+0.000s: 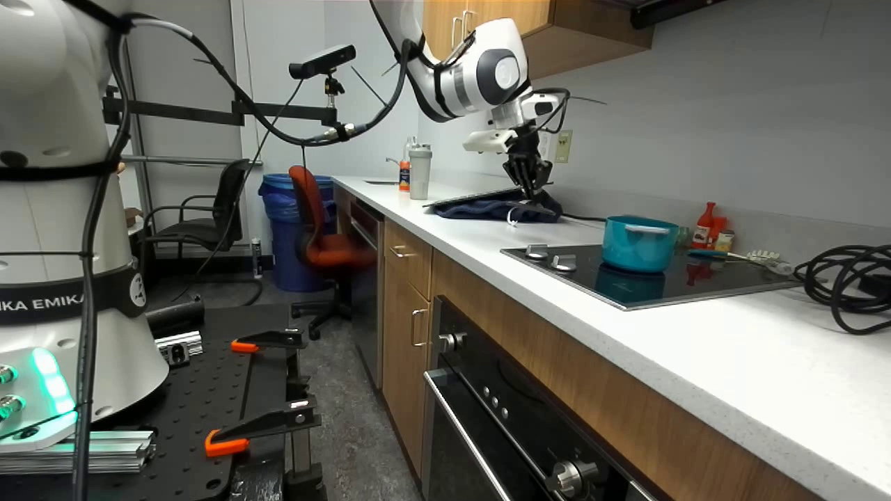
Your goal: Take the lid off the blue pot
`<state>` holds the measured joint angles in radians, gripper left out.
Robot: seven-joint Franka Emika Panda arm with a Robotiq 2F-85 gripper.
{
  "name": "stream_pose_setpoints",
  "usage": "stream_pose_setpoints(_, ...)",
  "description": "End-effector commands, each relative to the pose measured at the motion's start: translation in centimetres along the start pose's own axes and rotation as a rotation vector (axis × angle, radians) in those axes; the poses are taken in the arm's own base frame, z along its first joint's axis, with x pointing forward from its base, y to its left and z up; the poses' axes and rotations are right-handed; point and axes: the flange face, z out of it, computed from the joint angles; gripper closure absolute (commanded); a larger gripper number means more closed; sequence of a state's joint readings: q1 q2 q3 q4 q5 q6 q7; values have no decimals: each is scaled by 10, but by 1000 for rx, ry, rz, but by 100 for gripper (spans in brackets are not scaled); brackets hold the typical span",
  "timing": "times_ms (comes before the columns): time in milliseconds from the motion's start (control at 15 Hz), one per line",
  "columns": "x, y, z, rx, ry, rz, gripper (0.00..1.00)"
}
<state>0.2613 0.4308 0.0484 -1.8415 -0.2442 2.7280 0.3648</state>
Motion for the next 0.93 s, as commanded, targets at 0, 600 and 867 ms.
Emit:
stream_pose_setpoints(0, 0, -9, 10, 27, 4, -17, 96)
stream_pose_setpoints(600, -6, -15, 18, 25, -16, -37, 31)
stream_pose_setpoints(867, -7, -7, 14, 18, -11, -30, 1)
